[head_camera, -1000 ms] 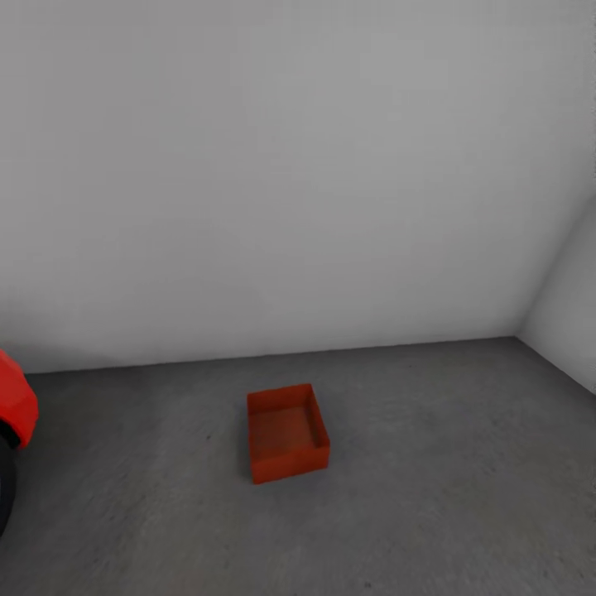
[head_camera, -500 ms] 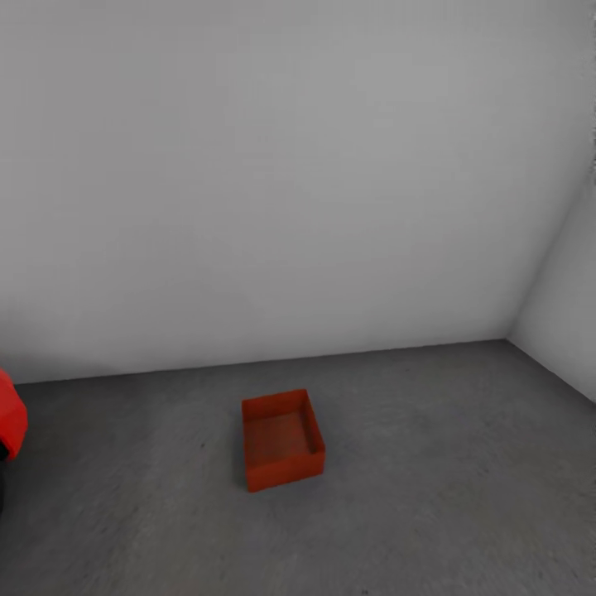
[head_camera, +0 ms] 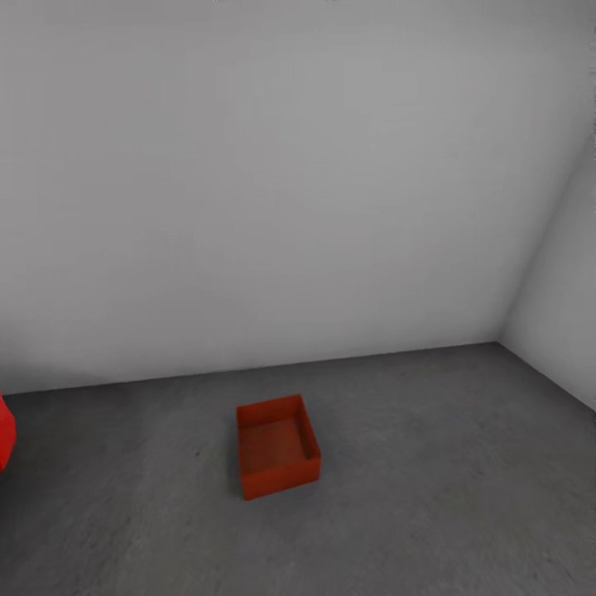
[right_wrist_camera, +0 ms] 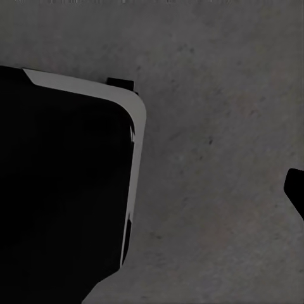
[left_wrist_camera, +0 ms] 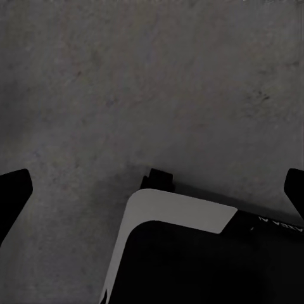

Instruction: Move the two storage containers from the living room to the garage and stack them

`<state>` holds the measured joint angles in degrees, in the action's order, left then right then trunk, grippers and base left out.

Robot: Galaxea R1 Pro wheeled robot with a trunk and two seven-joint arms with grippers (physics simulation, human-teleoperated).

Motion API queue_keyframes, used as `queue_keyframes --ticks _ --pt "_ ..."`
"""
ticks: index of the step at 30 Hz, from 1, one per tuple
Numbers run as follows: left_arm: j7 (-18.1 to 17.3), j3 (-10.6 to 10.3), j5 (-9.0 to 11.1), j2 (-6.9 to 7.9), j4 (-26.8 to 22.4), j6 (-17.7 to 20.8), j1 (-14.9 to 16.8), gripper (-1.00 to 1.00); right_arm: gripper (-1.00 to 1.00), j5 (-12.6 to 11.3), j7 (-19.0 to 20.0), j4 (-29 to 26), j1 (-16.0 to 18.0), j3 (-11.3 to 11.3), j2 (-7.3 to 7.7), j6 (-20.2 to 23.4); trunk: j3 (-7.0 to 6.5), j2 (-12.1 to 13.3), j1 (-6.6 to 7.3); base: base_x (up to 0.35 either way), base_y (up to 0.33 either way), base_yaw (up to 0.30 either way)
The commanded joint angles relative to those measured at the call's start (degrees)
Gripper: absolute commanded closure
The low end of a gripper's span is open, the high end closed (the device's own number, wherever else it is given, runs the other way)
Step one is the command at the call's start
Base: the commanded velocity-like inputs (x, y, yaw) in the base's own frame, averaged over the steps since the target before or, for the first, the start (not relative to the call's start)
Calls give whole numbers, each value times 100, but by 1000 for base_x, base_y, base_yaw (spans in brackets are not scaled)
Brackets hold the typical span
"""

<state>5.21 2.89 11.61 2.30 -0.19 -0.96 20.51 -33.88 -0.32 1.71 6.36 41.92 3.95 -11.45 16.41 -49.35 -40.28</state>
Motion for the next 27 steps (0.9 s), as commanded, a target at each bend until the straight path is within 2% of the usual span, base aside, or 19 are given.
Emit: queue_keyframes --ticks 1,12,27 --pt "6 27 16 0 1 -10 4 -100 -100 -32 -3 14 5 46 -6 -24 -2 -5 -1 0 0 -74" --pt "6 28 16 1 1 -10 3 -100 -100 -39 -3 18 5 45 -16 -31 -102 -5 -1 0 0 -72" --pt "6 28 16 1 1 -10 5 -100 -100 -65 -12 20 5 45 -21 -34 -237 -5 -1 0 0 -7"
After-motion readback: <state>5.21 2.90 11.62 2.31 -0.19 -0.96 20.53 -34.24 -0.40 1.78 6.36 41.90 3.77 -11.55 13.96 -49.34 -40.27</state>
